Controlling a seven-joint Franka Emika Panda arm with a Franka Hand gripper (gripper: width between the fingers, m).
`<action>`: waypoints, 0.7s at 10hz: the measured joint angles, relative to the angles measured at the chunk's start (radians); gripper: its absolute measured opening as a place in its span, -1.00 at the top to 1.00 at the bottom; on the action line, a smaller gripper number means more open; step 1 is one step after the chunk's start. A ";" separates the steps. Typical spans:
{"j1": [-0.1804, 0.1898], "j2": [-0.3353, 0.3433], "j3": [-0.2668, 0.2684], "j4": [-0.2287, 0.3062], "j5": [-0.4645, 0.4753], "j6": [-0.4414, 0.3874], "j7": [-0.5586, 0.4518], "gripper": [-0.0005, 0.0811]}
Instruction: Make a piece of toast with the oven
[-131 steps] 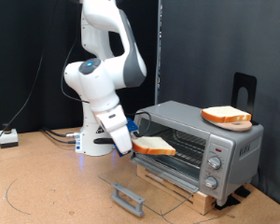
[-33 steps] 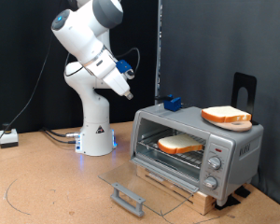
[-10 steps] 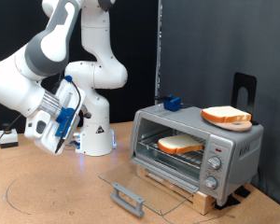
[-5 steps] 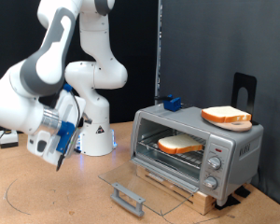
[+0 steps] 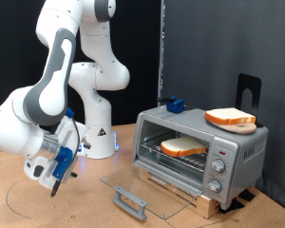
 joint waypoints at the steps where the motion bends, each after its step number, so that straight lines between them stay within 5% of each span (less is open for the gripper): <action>1: -0.007 0.003 0.000 0.004 0.002 -0.017 -0.027 -0.99; 7: -0.003 0.097 0.020 -0.039 0.002 0.142 -0.106 -0.99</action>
